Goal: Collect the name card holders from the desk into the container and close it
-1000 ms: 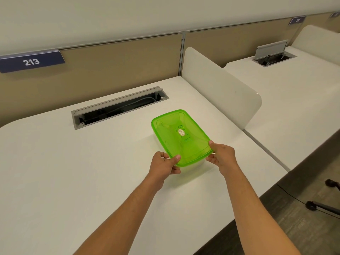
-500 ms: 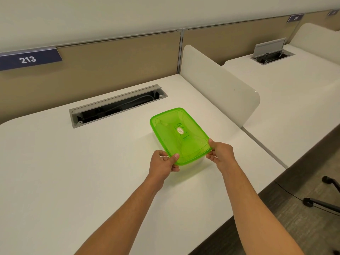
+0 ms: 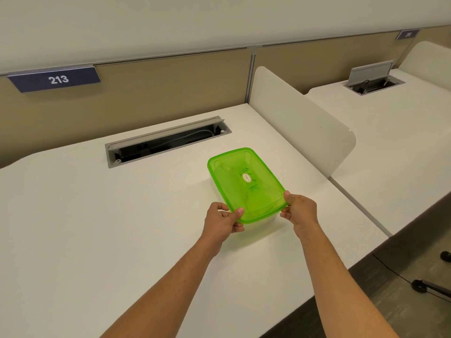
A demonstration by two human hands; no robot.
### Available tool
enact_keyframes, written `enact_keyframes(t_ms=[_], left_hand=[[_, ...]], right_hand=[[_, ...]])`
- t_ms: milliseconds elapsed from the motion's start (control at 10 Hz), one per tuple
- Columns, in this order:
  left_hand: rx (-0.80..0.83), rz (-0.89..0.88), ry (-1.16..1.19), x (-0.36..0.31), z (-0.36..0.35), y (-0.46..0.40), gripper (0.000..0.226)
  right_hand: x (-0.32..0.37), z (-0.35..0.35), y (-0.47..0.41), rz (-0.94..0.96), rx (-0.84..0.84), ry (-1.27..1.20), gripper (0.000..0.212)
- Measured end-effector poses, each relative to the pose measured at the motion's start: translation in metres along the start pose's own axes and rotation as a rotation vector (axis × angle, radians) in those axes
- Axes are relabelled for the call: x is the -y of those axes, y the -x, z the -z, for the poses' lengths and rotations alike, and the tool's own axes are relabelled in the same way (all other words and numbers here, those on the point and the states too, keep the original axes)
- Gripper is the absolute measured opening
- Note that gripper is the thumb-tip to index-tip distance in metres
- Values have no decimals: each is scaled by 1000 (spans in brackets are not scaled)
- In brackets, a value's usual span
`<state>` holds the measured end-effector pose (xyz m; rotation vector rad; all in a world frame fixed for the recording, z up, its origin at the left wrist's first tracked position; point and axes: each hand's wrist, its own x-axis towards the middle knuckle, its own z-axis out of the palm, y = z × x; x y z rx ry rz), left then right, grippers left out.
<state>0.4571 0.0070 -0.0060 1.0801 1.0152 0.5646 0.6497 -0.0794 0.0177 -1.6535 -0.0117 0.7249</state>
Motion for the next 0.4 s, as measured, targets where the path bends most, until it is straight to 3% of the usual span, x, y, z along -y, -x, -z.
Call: enact_keyframes(t_ms=[300, 400], left_hand=[[16, 8, -7, -6, 2, 11, 40], [17, -1, -90, -9, 13, 16, 37]], right_hand=[[-6, -2, 1, 91, -25, 106, 25], [-11, -6, 17, 229, -188, 336, 31]])
